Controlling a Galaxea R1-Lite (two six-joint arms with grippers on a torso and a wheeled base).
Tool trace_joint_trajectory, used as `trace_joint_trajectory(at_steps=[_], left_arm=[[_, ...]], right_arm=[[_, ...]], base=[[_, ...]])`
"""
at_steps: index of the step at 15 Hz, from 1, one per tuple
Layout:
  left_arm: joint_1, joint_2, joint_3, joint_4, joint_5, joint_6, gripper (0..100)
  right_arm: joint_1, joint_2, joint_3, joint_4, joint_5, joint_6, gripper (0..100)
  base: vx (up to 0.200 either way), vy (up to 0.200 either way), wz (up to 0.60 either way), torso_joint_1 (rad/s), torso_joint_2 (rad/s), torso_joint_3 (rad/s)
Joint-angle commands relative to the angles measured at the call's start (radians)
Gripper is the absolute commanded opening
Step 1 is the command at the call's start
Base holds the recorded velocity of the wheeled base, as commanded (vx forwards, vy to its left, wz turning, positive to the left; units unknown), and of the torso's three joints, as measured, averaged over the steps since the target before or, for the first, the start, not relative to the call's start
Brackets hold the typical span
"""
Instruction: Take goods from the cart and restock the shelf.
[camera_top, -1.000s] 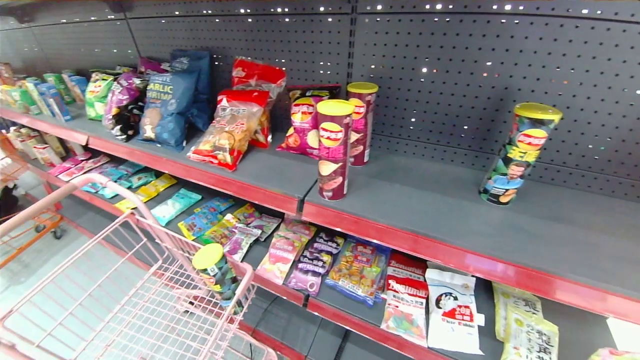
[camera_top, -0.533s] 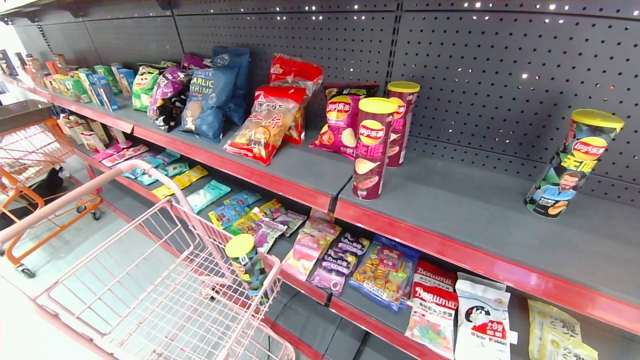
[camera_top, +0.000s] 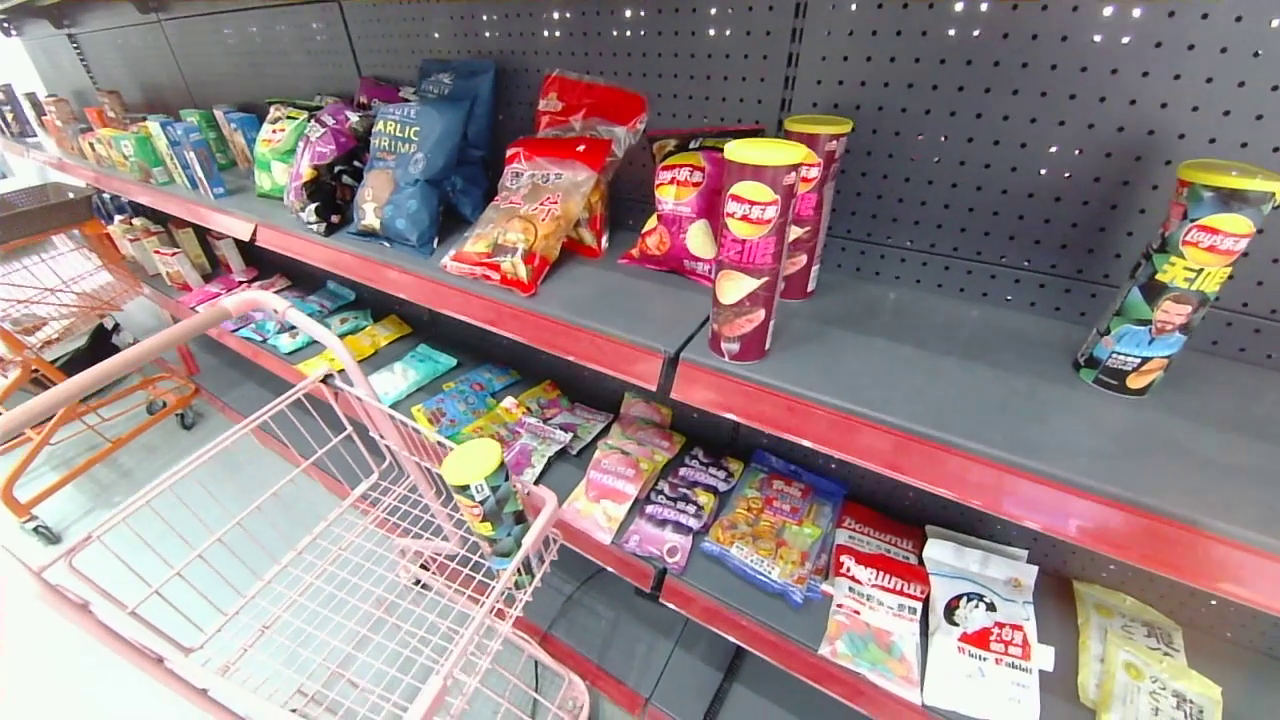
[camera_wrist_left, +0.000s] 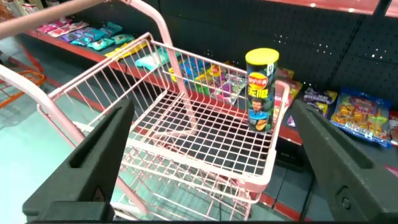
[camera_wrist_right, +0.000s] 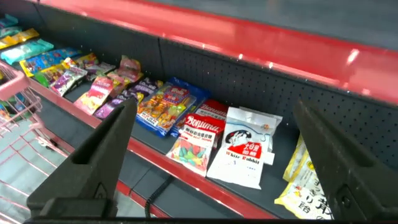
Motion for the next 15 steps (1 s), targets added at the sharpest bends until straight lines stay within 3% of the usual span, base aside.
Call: trace_joint_trajectory(at_steps=[1, 6, 7, 8, 9, 10, 11, 12, 13, 14, 15], left_arm=[[0.0, 0.002, 0.0, 0.001, -0.002, 0.001, 100], [-0.003, 0.012, 0.0, 0.001, -0.005, -0.001, 100], [-0.003, 0.012, -0.011, -0.002, -0.043, -0.002, 100], [-0.015, 0.107, -0.13, -0.004, -0.071, -0.01, 100], [-0.025, 0.312, -0.302, -0.012, -0.071, -0.054, 100], [-0.022, 0.527, -0.469, -0.038, -0.069, -0.143, 100], [-0.02, 0.66, -0.541, -0.054, -0.065, -0.171, 100], [0.001, 0.834, -0.551, -0.122, -0.06, -0.169, 100], [0.003, 1.021, -0.48, -0.314, -0.062, -0.151, 100], [0.0, 1.131, -0.428, -0.436, -0.068, -0.134, 100], [-0.005, 1.306, -0.331, -0.662, -0.099, -0.128, 100]], right_arm=[[0.0, 0.001, 0.0, 0.001, 0.0, -0.001, 100], [0.0, 0.001, 0.0, 0.001, 0.0, -0.001, 100], [0.0, 0.001, 0.002, 0.001, 0.0, 0.001, 100], [0.0, 0.001, 0.002, 0.001, -0.001, 0.001, 100], [0.0, 0.001, 0.0, 0.001, -0.001, 0.001, 100], [0.0, 0.001, 0.002, 0.001, -0.001, 0.001, 100], [0.0, 0.001, 0.002, 0.001, -0.001, 0.001, 100], [0.0, 0.001, 0.0, 0.001, -0.001, 0.001, 100], [0.0, 0.001, 0.0, 0.001, 0.0, -0.001, 100], [0.0, 0.001, 0.0, 0.001, 0.0, 0.001, 100], [0.0, 0.001, 0.0, 0.001, 0.0, 0.001, 100]], base=[[0.0, 0.0, 0.0, -0.212, 0.54, 0.334], [0.0, 0.0, 0.0, -0.184, 0.52, 0.331], [0.0, 0.0, 0.0, -0.066, 0.23, 0.144], [0.0, 0.0, 0.0, -0.046, 0.11, 0.085], [0.0, 0.0, 0.0, -0.017, 0.08, 0.061], [0.0, 0.0, 0.0, -0.007, 0.05, 0.027], [0.0, 0.0, 0.0, 0.0, 0.0, 0.0], [0.0, 0.0, 0.0, 0.0, 0.0, 0.0], [0.0, 0.0, 0.0, 0.0, 0.0, 0.0], [0.0, 0.0, 0.0, 0.0, 0.0, 0.0], [0.0, 0.0, 0.0, 0.0, 0.0, 0.0]])
